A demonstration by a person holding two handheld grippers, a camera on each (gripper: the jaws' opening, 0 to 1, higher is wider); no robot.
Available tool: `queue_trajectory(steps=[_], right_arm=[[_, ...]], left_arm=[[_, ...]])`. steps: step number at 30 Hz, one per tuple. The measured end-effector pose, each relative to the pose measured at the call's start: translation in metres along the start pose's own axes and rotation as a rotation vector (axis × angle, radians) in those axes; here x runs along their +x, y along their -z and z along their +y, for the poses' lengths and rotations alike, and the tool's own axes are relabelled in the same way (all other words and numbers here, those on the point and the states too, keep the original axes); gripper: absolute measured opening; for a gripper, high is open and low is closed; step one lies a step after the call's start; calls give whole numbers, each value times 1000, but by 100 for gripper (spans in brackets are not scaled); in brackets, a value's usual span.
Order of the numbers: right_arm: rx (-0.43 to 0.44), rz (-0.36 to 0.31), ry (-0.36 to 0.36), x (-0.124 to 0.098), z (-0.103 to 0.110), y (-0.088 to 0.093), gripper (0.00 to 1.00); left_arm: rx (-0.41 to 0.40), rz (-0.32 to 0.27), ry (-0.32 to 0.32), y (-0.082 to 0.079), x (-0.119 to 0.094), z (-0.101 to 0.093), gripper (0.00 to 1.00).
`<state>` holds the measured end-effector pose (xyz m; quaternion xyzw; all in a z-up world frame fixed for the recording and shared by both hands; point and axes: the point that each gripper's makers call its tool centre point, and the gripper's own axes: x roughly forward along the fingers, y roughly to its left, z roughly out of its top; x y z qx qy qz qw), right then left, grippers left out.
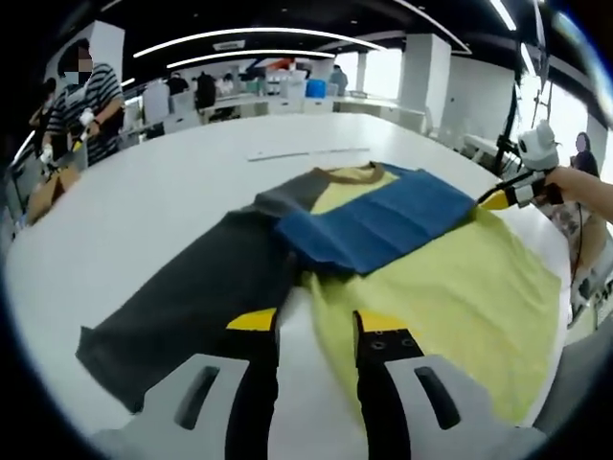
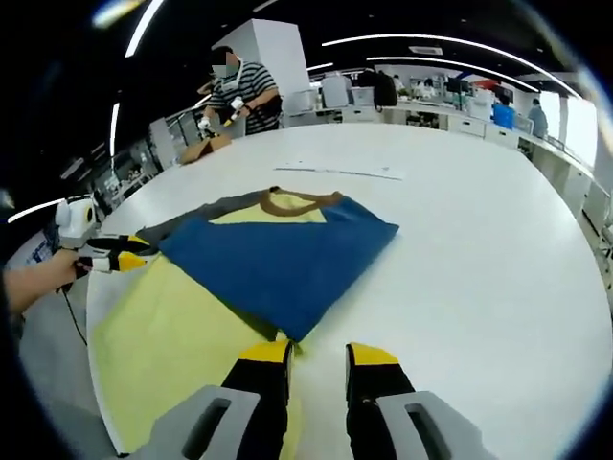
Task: Fold the garment on the visible template until the final outline fits inside the template.
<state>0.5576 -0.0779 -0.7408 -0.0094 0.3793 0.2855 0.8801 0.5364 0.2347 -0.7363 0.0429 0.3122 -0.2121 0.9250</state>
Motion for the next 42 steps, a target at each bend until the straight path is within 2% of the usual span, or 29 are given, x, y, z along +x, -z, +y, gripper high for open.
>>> queue_trajectory(steps=[7,20,25,28,37,42], right_arm=[[20,-14,-9,6,-1,1,8],[20,-13,-6,17,3,4,0],[-39,-6,30,16,2,5,0],[-115,13,79,14,-6,5,0],[-233,52,177,10,-18,6,0],[-235,59,220,8,-27,5,0]], left_arm=[[-7,10,7,0,9,1,23],[-42,21,9,3,22,2,14],[-61,18,8,2,23,3,3],[-47,25,15,2,21,1,0],[-11,33,-16,3,20,7,0],[-12,34,-26,3,20,9,0]])
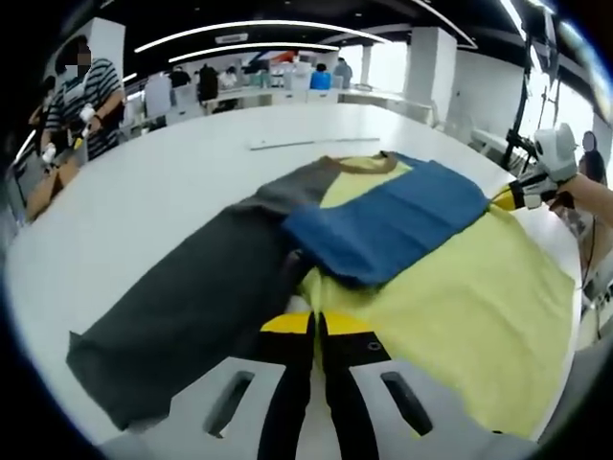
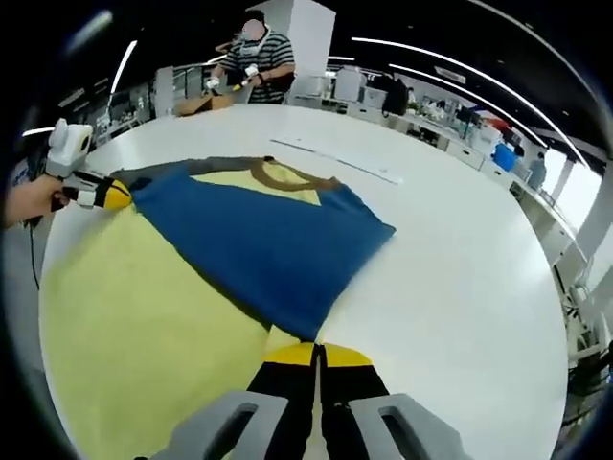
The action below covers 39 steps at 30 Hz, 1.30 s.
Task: Fold the garment on the visible template until the final outline fits inside the template.
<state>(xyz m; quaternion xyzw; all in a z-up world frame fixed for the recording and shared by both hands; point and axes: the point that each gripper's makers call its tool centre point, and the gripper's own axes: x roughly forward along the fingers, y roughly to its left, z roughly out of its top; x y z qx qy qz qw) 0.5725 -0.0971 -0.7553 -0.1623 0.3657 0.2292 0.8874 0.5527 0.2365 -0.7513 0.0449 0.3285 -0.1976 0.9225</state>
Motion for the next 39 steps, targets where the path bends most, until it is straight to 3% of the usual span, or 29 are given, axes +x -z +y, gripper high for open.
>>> queue_trajectory(steps=[10,26,29,33,39], right_arm=[[56,21,63,-3,-18,7,0],[58,28,61,-3,-19,7,0],[46,34,59,-3,-18,7,0],[72,39,66,-4,-21,9,0],[77,37,65,-7,-26,11,0]], left_arm=[[-14,-2,-25,1,0,3,0],[-29,1,-46,1,1,3,0],[-7,5,-47,1,0,2,1],[87,-7,-75,-4,-8,5,6],[82,-18,-61,-1,-17,7,12]])
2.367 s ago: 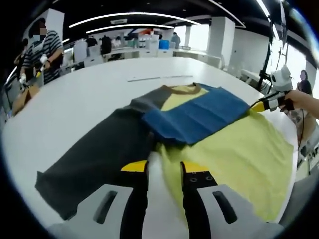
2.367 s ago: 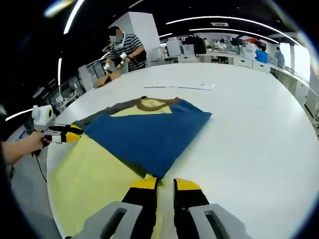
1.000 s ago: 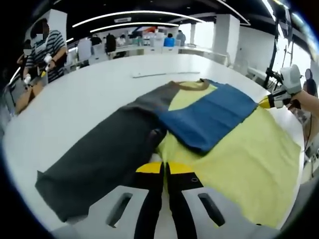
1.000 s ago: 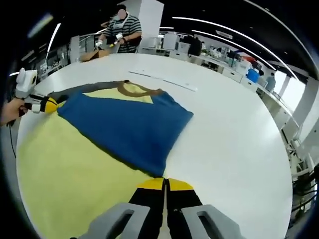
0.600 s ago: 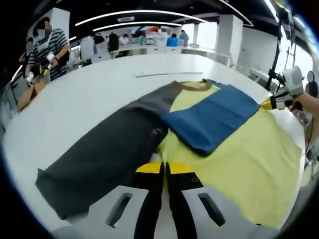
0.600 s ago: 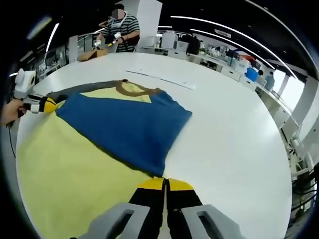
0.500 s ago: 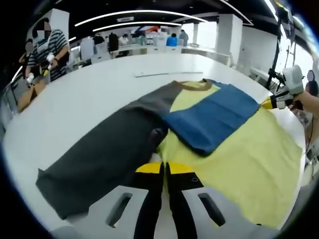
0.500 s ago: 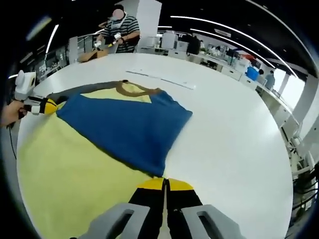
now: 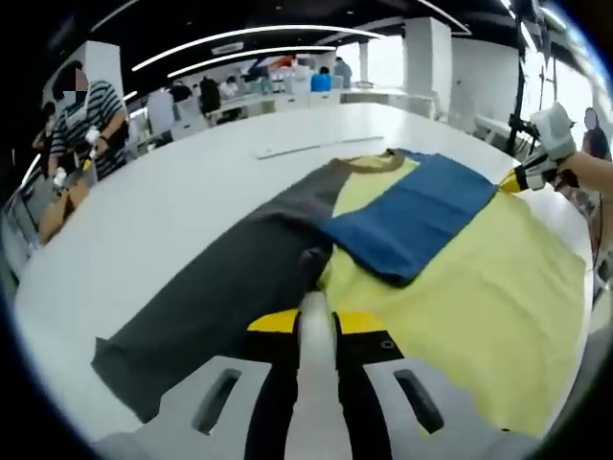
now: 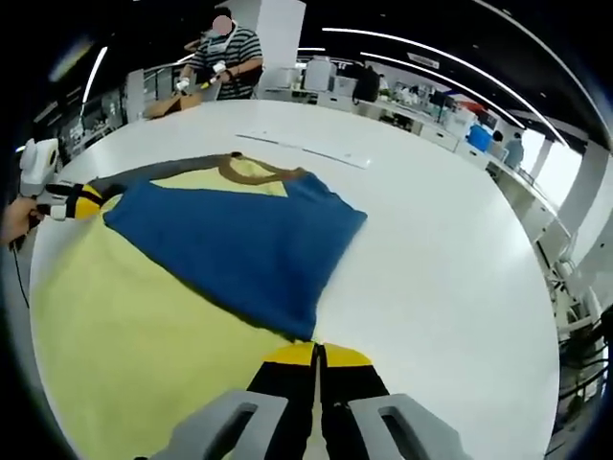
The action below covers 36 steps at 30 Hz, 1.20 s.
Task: Fold the garment on the visible template until the final outline fits inside the template.
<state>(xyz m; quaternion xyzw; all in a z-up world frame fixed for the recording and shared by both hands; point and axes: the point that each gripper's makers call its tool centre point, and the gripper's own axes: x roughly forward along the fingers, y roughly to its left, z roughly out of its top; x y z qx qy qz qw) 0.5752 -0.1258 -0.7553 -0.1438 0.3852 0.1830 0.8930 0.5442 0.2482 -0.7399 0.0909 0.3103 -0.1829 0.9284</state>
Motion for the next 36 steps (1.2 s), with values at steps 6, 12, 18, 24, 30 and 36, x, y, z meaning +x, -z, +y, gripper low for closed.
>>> queue_trajectory(steps=[6,12,18,24,30,36], right_arm=[[53,-16,-23,0,0,-2,0],[135,-115,-101,-12,8,-21,29],[173,-195,-162,-30,15,-43,57],[188,-252,-205,-55,28,-52,74],[147,-281,-252,-80,42,-54,86],[131,-316,-254,-100,43,-56,89]], left_arm=[[-7,-10,-6,3,-8,5,20],[-10,-40,-18,0,-18,14,31],[-8,-68,-40,-3,-29,24,47],[-31,-91,-62,-2,-40,38,63],[-38,-105,-75,1,-52,48,79],[-65,-95,-93,8,-59,58,89]])
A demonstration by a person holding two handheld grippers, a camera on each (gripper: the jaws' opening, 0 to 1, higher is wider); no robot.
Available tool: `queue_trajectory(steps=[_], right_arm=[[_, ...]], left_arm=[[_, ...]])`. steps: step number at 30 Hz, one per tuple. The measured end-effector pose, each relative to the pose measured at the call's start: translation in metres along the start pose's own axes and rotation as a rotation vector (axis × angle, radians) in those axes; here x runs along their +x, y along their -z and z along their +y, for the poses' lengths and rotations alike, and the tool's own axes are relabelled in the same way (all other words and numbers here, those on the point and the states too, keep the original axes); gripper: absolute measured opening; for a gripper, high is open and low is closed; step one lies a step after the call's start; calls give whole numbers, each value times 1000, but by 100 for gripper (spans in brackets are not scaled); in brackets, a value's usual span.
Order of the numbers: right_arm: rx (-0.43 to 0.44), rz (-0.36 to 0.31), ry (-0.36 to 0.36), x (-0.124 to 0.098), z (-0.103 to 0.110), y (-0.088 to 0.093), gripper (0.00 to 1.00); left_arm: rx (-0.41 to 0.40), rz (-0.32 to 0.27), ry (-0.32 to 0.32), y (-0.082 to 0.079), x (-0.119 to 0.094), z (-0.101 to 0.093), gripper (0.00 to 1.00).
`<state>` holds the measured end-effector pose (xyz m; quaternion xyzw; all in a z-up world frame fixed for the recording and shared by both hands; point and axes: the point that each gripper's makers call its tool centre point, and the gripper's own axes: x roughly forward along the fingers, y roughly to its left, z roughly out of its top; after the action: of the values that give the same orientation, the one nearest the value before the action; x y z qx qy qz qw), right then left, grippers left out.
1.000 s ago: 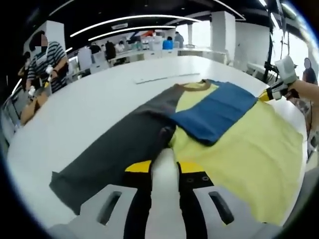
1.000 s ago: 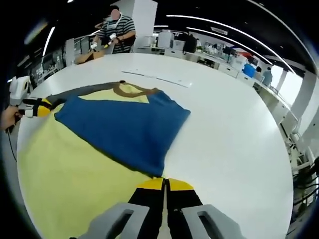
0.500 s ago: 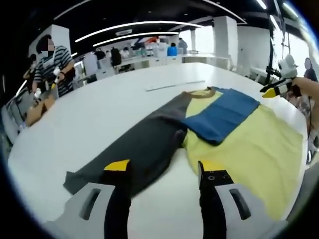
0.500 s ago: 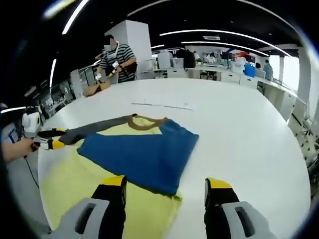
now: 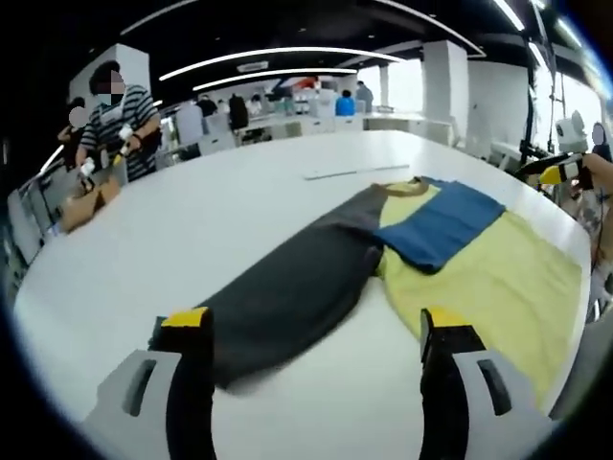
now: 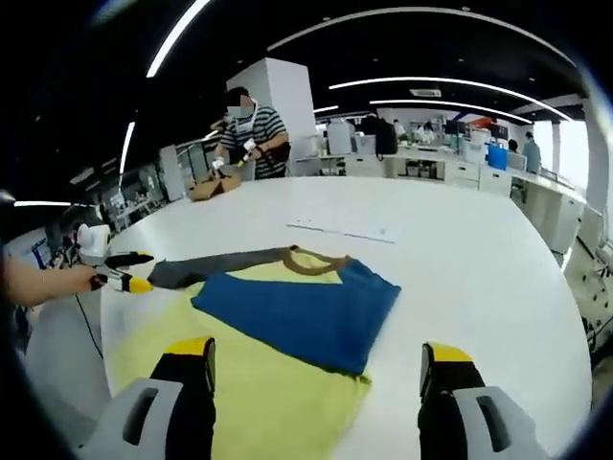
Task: Fold the garment on the visible template until the final outline fits inside the template.
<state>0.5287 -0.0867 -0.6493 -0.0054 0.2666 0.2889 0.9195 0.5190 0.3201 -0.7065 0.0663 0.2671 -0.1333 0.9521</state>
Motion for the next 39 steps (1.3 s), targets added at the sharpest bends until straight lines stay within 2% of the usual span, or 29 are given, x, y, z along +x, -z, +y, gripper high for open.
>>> queue_trajectory(steps=[5,8,18,22,24,33,36,39], right_arm=[[-23,4,-36,-9,12,1,96],[-44,14,-66,-14,20,4,98],[-79,5,-120,-26,39,7,99],[-83,18,-126,-30,43,13,99],[-93,37,-120,-33,43,19,99],[-88,43,-120,-43,46,31,99],[-77,62,-111,-43,45,40,99],[-78,67,-109,-44,47,43,99]], left_arm=[[-29,13,-23,4,-6,10,95],[-74,9,-37,7,-9,20,96],[-184,5,-103,16,-20,45,92],[-239,23,-160,24,-23,60,83],[-238,21,-173,25,-23,65,79],[-331,53,-250,45,-17,90,47],[-375,55,-265,48,-14,93,44],[-386,68,-272,51,-10,96,40]])
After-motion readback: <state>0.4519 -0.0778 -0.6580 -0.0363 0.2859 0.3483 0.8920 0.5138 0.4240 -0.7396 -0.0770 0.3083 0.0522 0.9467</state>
